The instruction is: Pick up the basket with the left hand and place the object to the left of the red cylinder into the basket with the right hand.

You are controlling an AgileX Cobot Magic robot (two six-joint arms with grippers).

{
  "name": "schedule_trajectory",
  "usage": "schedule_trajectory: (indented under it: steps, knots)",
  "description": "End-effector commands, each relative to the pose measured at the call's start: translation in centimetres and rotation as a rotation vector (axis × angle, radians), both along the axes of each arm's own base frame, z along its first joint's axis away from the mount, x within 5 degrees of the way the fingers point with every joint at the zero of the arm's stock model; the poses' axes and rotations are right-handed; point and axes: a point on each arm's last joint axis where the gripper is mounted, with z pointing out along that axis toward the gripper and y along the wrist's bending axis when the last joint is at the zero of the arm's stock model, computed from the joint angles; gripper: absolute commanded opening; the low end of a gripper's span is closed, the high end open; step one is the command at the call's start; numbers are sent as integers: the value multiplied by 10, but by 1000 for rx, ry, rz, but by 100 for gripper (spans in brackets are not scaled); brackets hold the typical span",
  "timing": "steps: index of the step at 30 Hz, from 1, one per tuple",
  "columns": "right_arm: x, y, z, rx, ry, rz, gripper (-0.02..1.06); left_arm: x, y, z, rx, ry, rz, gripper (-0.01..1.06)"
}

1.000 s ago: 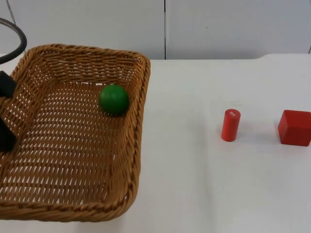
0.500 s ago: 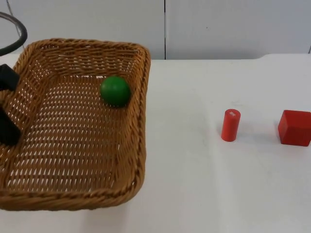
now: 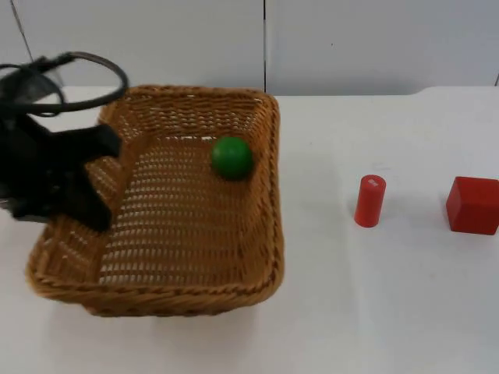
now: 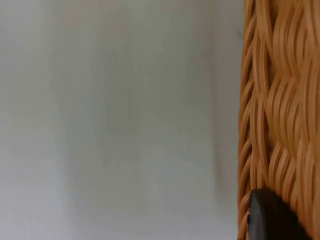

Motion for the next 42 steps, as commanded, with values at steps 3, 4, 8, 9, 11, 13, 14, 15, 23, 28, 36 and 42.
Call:
schedule_trajectory:
  steps: [3, 4, 8, 9, 11, 13, 14, 15, 23, 28, 36, 42]
  knots:
    - [-1, 0, 1, 25, 7, -11, 73, 25, -14, -12, -17, -14, 18, 0]
    - [-1, 0, 1, 30, 10, -15, 73, 31, -17, -18, -16, -5, 15, 0]
    - [-1, -1, 0, 28, 19, -21, 73, 55, -26, -37, -21, 10, 8, 0]
    - [-1, -1, 0, 28, 19, -21, 73, 55, -26, -37, -21, 10, 8, 0]
    - [-1, -1, 0, 27, 20, -21, 73, 64, -28, -47, -27, 23, 12, 0]
    - [-1, -1, 0, 26, 21, -21, 73, 66, -29, -52, -31, 32, 17, 0]
    - [-1, -1, 0, 25, 22, -22, 73, 69, -29, -55, -30, 35, 17, 0]
    - [-1, -1, -1, 24, 23, -22, 73, 71, -30, -58, -28, 39, 18, 0]
    - [-1, -1, 0, 19, 17, -23, 73, 73, -28, -66, -2, 36, 12, 34]
    - [0, -2, 0, 7, 5, -27, 73, 74, -23, -62, 35, 14, -23, 73]
    - [0, -2, 0, 6, 4, -27, 73, 78, 9, -33, 95, -61, 8, 80]
    - [0, -2, 0, 6, 4, -27, 73, 71, 40, 22, 136, -148, 65, 80]
